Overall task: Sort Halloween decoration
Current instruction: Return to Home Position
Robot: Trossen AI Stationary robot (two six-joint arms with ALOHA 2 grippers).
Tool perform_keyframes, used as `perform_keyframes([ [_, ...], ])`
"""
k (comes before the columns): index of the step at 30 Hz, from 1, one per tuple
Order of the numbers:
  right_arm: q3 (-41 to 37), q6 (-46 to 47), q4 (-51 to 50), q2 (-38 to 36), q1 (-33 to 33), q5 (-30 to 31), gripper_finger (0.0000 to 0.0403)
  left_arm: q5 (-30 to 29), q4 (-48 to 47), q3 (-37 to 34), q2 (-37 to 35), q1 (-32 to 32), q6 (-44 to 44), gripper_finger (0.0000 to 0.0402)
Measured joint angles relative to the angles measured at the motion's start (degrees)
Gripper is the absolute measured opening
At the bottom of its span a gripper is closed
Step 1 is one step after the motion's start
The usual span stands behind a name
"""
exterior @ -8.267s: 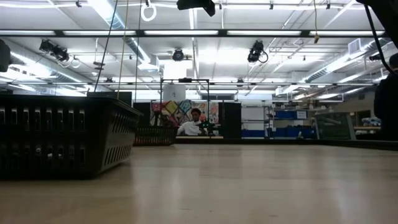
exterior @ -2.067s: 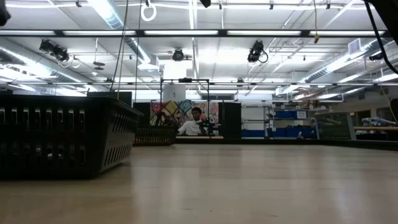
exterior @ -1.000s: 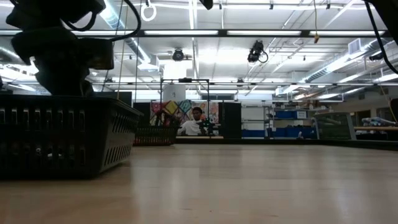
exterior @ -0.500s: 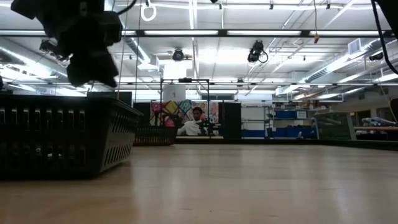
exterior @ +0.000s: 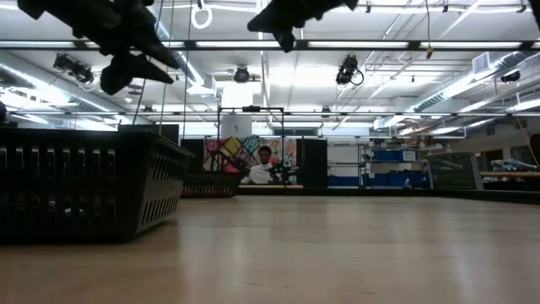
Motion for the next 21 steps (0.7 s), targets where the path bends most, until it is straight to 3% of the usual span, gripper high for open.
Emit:
perform_keyframes([
  [5,-18.9,6.2,18.9,-10.3,-3.5,-0.8,0.0007,-2.4,-1.8,-3.3,-9.1,2.6,-0.8,0.0141],
  [10,-35.8,10.2,31.1,-19.4,-7.7,-0.6,0.0007,-4.0,1.5,-8.1,-19.1,5.4,-2.6,0.0141],
  [21,-62.3,20.9,55.9,-31.7,-16.6,-3.7,0.0008,-7.7,1.0,-14.1,-35.8,13.1,1.2,0.0141],
])
